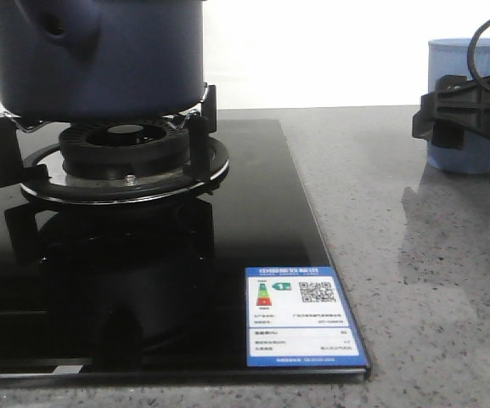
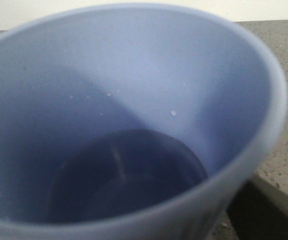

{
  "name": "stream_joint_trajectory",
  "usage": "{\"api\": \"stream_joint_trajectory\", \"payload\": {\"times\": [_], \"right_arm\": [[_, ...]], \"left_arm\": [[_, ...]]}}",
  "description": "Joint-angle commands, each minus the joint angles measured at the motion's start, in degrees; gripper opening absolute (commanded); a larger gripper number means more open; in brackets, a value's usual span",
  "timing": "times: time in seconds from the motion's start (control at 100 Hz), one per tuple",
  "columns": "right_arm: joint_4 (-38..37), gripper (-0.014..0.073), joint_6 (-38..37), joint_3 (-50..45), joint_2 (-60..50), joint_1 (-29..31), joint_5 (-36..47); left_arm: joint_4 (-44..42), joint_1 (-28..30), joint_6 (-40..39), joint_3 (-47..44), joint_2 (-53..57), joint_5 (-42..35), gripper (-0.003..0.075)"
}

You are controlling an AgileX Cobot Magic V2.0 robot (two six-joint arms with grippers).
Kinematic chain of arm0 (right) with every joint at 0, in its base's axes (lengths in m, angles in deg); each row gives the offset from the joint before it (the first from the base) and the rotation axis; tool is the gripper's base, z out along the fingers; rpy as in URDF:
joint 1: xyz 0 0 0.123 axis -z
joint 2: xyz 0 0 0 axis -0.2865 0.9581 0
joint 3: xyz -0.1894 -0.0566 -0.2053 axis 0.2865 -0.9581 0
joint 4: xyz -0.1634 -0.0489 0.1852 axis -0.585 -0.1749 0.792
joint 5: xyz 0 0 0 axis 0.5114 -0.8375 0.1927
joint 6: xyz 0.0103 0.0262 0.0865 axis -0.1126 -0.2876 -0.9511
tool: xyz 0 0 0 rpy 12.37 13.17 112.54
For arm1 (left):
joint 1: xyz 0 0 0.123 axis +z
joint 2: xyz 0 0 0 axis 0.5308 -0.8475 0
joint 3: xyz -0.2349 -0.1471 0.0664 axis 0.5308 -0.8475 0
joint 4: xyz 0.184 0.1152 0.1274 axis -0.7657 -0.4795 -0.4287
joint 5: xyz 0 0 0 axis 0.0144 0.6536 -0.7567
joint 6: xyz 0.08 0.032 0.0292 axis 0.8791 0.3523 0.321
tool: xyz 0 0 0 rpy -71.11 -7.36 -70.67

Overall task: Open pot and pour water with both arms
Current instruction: 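Lift the light blue cup with the right gripper toward the open pot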

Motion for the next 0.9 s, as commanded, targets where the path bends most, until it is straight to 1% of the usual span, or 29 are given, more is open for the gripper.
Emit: {"api": "stream_joint_trajectory", "payload": {"times": [0.0,0.05,0.15,0.22,0.38,0.53,0.6,0.65,0.75,0.89], "right_arm": [[-0.49,0.0562,0.58,1.7,-1.42,0.54,5.22],[-0.49,0.051,0.58,1.7,-1.42,0.54,5.11],[-0.49,0.0374,0.58,1.7,-1.42,0.54,5.02],[-0.49,0.0321,0.58,1.7,-1.42,0.54,5.02],[-1.65,0.0316,0.58,1.7,-2.25,0.54,4.32],[-6.91,0.0316,0.58,2.5,-6.17,0.06,2.06],[-8.9,0.0316,0.58,4.63,-8.25,-0.17,-3.08],[-10.52,0.0316,0.58,6.9,-9.48,-0.29,-9.43],[-15.06,0.0316,0.58,12.22,-11.52,-1.11,-19.29],[-18.21,0.0316,0.58,19.26,-13.05,-3.52,-28.02]], "left_arm": [[0.18,0.21,0.0,2.09,1.0,-5.35,0.0372],[0.18,0.21,0.0,2.09,1.0,-5.35,0.0372],[0.18,0.21,0.0,2.09,1.0,-5.35,0.0372],[0.18,0.21,0.0,2.09,1.0,-5.35,0.0372],[0.18,0.21,0.0,2.09,1.0,-5.35,0.0372],[0.18,0.21,0.0,2.09,1.0,-5.35,0.0372],[0.18,0.21,0.0,2.09,1.0,-5.35,0.0372],[-0.11,0.21,0.0,2.09,1.0,-5.35,0.0372],[-0.2,0.21,0.0,2.09,1.0,-5.35,0.0372],[-0.2,0.21,0.0,2.09,1.0,-5.35,0.0372]]}}
